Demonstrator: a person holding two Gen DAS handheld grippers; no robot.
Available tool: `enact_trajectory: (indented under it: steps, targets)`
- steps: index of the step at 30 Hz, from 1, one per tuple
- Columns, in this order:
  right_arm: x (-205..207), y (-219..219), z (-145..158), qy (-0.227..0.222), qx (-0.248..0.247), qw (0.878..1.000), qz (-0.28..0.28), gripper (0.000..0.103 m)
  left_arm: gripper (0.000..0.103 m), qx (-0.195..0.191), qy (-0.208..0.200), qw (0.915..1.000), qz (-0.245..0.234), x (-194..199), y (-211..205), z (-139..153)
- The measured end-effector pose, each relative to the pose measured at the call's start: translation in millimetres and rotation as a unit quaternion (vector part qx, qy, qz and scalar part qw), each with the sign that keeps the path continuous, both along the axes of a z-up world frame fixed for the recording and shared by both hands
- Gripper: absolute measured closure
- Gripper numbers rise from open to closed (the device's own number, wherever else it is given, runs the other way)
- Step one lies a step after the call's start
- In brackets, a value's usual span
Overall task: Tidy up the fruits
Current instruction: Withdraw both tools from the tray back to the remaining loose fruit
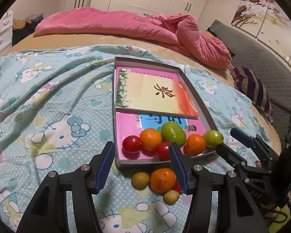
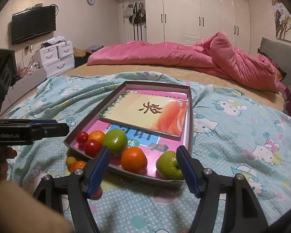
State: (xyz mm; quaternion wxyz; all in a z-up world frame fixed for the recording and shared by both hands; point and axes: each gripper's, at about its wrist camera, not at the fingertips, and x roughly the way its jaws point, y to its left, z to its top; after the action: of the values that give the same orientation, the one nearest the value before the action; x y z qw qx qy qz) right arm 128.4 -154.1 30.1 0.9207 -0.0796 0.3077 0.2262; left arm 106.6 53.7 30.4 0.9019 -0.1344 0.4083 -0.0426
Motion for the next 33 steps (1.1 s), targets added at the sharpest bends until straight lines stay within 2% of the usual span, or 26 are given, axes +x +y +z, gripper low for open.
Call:
enact_trajectory:
  steps: [5,14,33]
  targets:
    - [-6,0,2,0.000,0.006,1.000,0.017,0.033,0.044,0.003,0.003,1.0000,-0.002,-5,3,-2]
    - [-17,9,-4,0.002,-0.015,0.999,0.050,0.033,0.044,0.008,0.011,0.9997,-0.019,-12,-1,-8]
    - [-21,19,-32,0.058,-0.051,0.993,0.092,0.033,0.044,0.032,0.035,0.9973,-0.055,-22,-17,-22]
